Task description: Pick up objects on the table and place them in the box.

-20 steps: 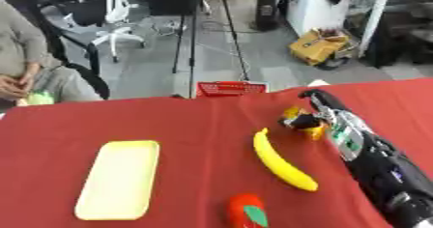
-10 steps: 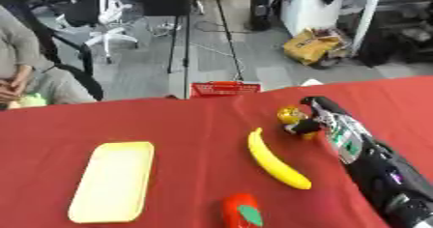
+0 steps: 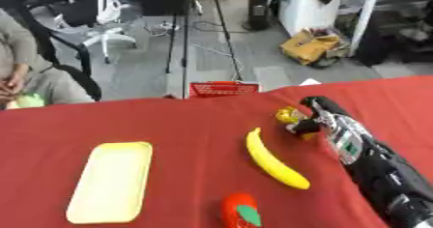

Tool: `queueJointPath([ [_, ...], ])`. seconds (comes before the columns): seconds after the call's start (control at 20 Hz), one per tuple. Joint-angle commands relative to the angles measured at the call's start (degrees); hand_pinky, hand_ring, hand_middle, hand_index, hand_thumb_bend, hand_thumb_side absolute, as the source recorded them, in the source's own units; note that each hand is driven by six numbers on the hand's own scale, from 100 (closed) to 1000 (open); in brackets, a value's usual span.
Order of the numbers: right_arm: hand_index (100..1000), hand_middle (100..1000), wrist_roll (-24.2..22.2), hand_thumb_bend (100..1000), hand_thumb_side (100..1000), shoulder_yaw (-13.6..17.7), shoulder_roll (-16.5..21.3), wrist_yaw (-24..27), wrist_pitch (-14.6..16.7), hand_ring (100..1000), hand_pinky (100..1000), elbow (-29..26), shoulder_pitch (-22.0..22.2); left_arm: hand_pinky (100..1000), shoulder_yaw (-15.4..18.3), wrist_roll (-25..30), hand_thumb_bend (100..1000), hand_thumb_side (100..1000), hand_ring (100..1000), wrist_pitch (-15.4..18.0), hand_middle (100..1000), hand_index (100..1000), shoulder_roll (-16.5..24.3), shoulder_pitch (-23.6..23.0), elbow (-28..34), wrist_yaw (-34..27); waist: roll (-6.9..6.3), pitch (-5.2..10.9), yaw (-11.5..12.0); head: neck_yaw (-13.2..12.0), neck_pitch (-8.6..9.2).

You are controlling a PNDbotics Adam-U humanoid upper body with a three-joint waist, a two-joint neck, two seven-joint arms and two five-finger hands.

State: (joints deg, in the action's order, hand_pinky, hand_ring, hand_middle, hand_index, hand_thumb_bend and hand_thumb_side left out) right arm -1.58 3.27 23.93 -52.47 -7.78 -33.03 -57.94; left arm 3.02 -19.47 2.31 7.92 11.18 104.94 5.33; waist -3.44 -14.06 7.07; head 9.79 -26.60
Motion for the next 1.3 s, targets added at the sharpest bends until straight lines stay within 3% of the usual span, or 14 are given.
queueJointPath([
  [0.05,868,811,1.44,515,349,-0.26,0.7,-2.67,0.11,647,586,-0.94,-0.96,528,0.19,0.08,630,826,759,0.24,737,746,0.59,0.69,0.88,0.27,-0.13,1.33,-0.1,-0.08,0.73],
  [0.1,851,787,2.08,390,320,-0.47,0.77,-3.79,0.19,620,553,-1.29,-1.02,529,0.19,0.09,630,827,759,0.26,737,746,0.61,0.71,0.89,0.29,-0.04,1.37,-0.13,-0.09,0.72],
  [0.4,842,764,4.63,319,343,-1.18,0.82,-14.58,0.56,607,531,-3.95,-1.41,529,0.22,0.08,629,827,759,0.35,736,746,0.69,0.77,0.94,0.49,0.43,1.56,-0.27,-0.02,0.65],
  [0.65,841,757,5.0,297,356,-1.2,0.69,-19.06,1.28,601,520,-6.09,-1.61,530,0.26,0.08,629,828,758,0.43,735,746,0.76,0.78,0.97,0.63,0.8,1.7,-0.35,-0.11,0.64],
  [0.7,867,783,4.58,367,378,-1.22,0.58,-19.68,1.37,636,560,-6.2,-1.54,530,0.26,0.09,628,828,758,0.45,735,747,0.77,0.8,0.98,0.66,0.91,1.72,-0.37,-0.09,0.66],
  [0.75,867,783,3.39,367,378,-1.21,0.43,-19.95,1.48,636,560,-5.85,-1.51,530,0.24,0.14,628,828,758,0.48,735,747,0.75,0.82,0.99,0.69,1.02,1.73,-0.37,-0.07,0.69],
  [0.8,903,821,2.16,445,390,-1.18,0.33,-20.07,1.6,715,639,-5.58,-1.47,530,0.24,0.17,628,828,758,0.51,735,747,0.74,0.83,0.99,0.72,1.08,1.72,-0.36,-0.08,0.74],
  [0.85,903,821,0.16,445,390,-1.16,0.23,-19.96,1.71,715,639,-4.94,-1.36,530,0.26,0.18,628,828,758,0.51,735,747,0.77,0.83,0.99,0.73,1.1,1.71,-0.32,-0.13,0.82],
  [0.9,915,840,-1.66,493,389,-1.11,0.21,-19.8,1.74,771,692,-4.62,-1.34,530,0.27,0.18,628,828,758,0.5,734,747,0.8,0.83,0.98,0.73,1.11,1.7,-0.29,-0.14,0.85],
  [1.1,928,866,-7.71,534,376,-0.76,0.23,-19.02,0.79,824,742,-3.46,-1.21,530,0.34,0.16,628,828,757,0.47,733,746,0.87,0.82,0.99,0.71,1.09,1.66,-0.12,-0.06,0.97],
  [1.3,924,862,-11.04,526,365,-0.67,0.12,-18.73,-0.06,806,720,-3.08,-1.15,530,0.29,0.23,628,828,755,0.5,732,747,0.79,0.83,1.01,0.62,1.03,1.62,-0.17,-0.02,0.95],
])
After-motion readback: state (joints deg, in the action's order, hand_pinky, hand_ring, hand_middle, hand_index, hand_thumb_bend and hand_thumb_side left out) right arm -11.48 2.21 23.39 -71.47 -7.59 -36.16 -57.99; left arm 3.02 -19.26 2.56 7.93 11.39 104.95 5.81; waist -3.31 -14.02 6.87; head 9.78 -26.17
